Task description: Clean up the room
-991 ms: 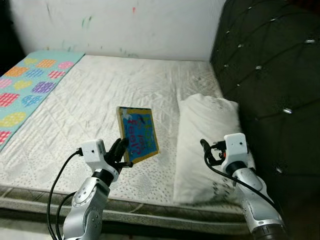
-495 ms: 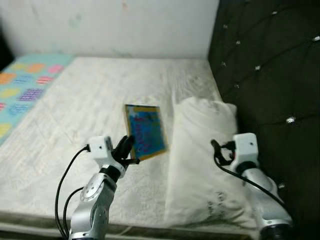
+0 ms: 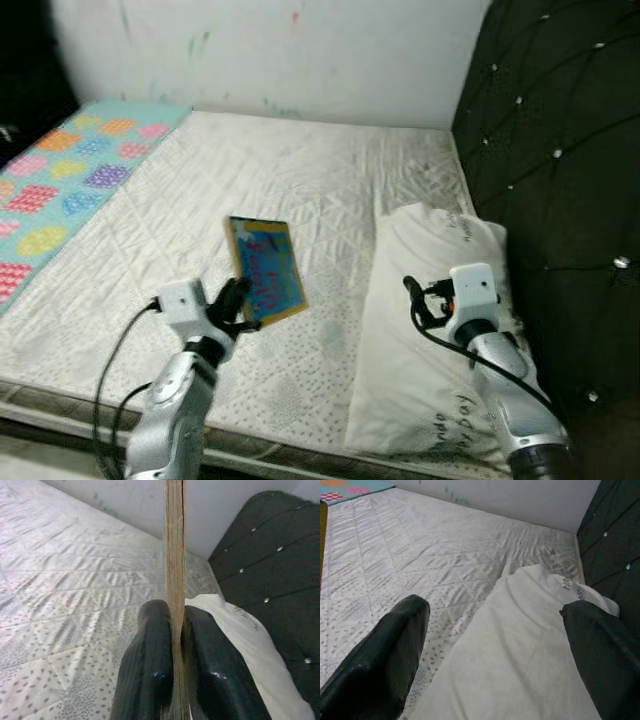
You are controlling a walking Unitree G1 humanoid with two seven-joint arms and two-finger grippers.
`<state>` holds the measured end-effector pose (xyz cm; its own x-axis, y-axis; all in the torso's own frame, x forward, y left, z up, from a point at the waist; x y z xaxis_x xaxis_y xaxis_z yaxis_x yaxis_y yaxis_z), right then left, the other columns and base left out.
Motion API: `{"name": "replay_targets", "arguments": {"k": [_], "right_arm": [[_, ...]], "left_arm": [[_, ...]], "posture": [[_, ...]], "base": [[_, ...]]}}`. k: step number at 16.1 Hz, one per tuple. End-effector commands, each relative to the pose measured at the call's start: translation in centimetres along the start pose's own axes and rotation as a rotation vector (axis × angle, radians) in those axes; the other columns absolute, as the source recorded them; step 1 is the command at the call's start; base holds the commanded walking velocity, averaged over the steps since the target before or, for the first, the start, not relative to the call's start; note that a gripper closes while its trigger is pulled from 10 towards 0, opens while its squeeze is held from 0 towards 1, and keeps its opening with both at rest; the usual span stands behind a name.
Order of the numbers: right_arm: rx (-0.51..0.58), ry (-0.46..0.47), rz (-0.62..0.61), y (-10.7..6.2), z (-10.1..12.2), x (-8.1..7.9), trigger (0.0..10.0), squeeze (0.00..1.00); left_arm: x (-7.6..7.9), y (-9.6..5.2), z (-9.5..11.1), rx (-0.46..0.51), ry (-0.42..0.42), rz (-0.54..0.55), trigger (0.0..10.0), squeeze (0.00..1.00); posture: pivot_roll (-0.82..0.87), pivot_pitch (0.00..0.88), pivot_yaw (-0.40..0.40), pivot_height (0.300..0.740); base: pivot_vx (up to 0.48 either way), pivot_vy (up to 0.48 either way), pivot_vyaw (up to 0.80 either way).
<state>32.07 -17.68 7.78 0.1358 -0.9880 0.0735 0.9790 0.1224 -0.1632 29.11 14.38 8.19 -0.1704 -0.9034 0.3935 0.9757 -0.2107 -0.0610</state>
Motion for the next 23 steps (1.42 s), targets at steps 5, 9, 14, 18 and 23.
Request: {"name": "replay_targets", "arguments": {"k": [5, 9, 14, 18, 23], "right_arm": [[0.005, 0.000, 0.011, 0.11, 0.18, -0.28, 10.0, 0.00], [0.010, 0.000, 0.011, 0.01, 0.18, -0.33, 10.0, 0.00], [0.008, 0.005, 0.008, 0.03, 0.17, -0.31, 10.0, 0.00], [0.010, 0.007, 0.007, 0.03, 0.20, -0.31, 10.0, 0.00], [0.012, 0.007, 0.004, 0.02, 0.22, -0.29, 10.0, 0.00]], "left_arm": [[0.03, 0.19, 1.12, 0.032, 0.017, -0.017, 10.0, 0.00], [0.11, 0.20, 1.25, 0.044, 0.014, -0.024, 10.0, 0.00], [0.47, 0.13, 1.34, 0.047, 0.015, -0.064, 10.0, 0.00], [0.65, 0.08, 1.44, 0.054, 0.016, -0.084, 10.0, 0.00], [0.72, 0.06, 1.45, 0.055, 0.019, -0.095, 10.0, 0.00]], "posture": [[-0.16, 0.000, 0.000, 0.740], [-0.17, 0.000, 0.003, 0.740], [-0.17, 0.000, 0.002, 0.740], [-0.17, 0.000, 0.004, 0.740], [-0.17, 0.000, 0.005, 0.740]], "base": [[0.000, 0.480, -0.12], [0.000, 0.203, 0.00], [0.000, 0.000, -0.24], [0.065, 0.000, -0.15], [0.311, 0.000, 0.00]]}}
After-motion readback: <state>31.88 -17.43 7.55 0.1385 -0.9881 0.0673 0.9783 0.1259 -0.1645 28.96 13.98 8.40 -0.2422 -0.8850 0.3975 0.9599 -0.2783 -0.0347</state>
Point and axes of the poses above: a point about 5 cm out from each wrist's last joint towards the gripper, its own y axis pointing out of the wrist towards the gripper, its own z axis along the axis of the wrist's last joint, x = y × z, the point moved 2 cm from there along y, pointing out of the wrist towards the gripper, and after that the axes turned 3 degrees about y, right-handed, at the moved point
